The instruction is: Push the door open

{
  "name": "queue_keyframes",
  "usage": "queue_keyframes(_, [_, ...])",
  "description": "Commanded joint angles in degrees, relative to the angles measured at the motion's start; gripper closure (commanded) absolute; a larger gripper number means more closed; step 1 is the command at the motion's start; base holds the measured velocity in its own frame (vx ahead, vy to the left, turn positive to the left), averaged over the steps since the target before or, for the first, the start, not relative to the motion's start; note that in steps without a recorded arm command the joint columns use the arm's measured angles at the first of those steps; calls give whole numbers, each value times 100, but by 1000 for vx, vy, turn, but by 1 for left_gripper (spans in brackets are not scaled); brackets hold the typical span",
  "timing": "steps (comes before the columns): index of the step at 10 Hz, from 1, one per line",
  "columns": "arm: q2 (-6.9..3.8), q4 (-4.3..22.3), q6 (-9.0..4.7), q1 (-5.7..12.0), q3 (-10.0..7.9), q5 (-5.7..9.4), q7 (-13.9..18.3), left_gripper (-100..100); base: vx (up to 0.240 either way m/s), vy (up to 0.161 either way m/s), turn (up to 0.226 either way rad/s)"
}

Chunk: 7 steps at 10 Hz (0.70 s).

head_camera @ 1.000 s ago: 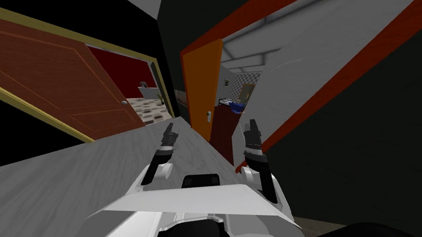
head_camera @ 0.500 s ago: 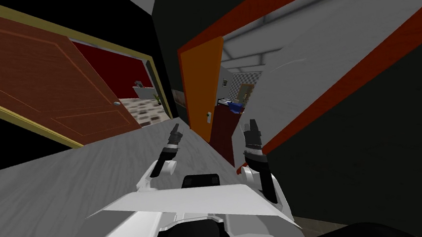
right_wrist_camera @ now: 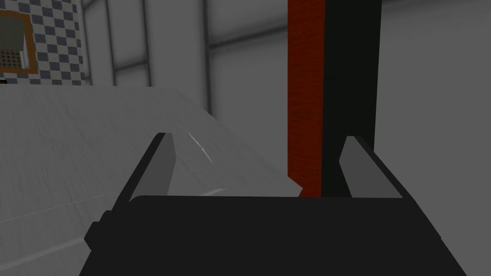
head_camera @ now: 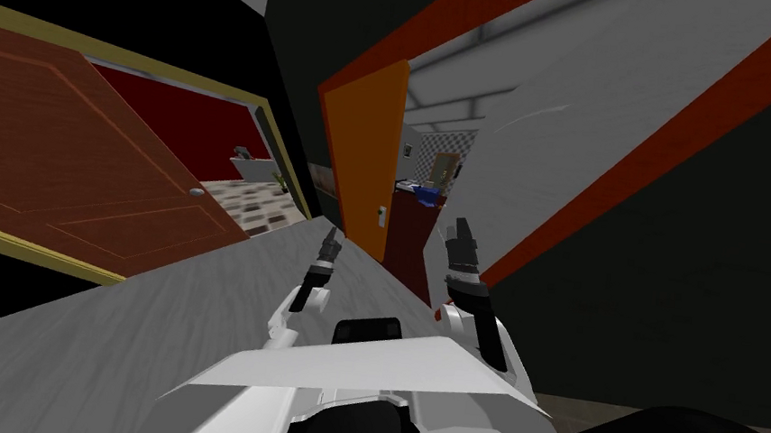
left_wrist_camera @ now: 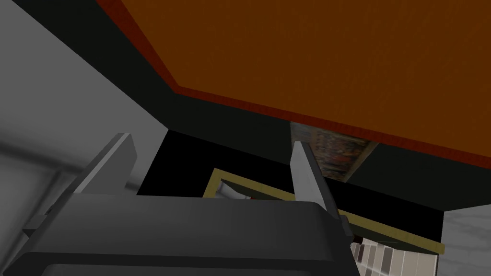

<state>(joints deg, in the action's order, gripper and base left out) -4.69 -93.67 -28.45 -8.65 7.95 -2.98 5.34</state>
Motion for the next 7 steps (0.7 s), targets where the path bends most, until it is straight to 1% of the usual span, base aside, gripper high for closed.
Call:
queue_keyframes(1, [7, 261, 14, 165, 68, -4, 25, -100, 102, 96, -67])
queue_keyframes(5, [22, 932, 57, 610, 220, -8, 86, -100, 82, 73, -78])
queue_keyframes(6, [22, 932, 57, 610, 220, -8, 86, -100, 59, 55, -17])
queue_keyframes(7, [31, 1100, 67, 721, 258, -8, 102, -100, 45, 52, -38])
